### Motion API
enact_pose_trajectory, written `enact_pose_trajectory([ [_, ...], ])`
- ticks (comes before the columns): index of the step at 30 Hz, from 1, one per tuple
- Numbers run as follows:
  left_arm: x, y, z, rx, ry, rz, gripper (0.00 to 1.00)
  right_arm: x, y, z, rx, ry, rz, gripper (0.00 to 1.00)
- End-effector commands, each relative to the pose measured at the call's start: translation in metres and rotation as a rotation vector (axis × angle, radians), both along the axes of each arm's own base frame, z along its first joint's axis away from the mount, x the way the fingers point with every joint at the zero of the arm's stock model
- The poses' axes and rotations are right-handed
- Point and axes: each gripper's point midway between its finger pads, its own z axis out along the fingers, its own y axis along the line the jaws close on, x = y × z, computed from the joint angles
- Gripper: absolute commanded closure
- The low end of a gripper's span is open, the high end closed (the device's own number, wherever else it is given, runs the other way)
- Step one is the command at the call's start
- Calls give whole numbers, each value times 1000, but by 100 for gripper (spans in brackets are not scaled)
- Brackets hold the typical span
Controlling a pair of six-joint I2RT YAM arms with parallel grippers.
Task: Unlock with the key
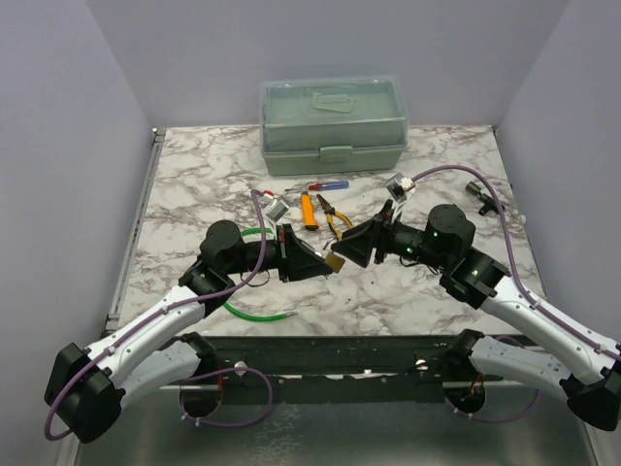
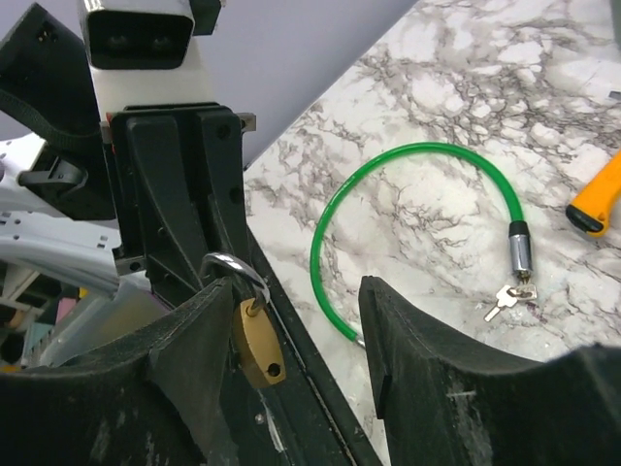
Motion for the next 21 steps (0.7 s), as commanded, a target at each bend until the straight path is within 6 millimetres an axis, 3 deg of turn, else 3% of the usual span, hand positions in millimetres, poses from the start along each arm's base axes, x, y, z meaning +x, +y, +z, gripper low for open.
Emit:
enact_pose_trajectory([
  [1, -14, 2, 34, -75, -71, -71, 100, -10, 12, 9, 26, -51, 110, 42],
  [7, -15, 1, 32, -73, -69, -87, 100, -14, 17, 10, 32, -54, 151, 51],
  [13, -9, -1, 26, -63, -68, -65, 100, -17, 19, 9, 39, -41, 170, 72],
  [17, 3, -3, 16, -37, -60, -9, 100, -15, 18, 7, 40, -6, 150, 91],
  [21, 21, -3, 0, 14, -52, 79, 100, -6, 13, -2, 8, 79, 66, 99],
])
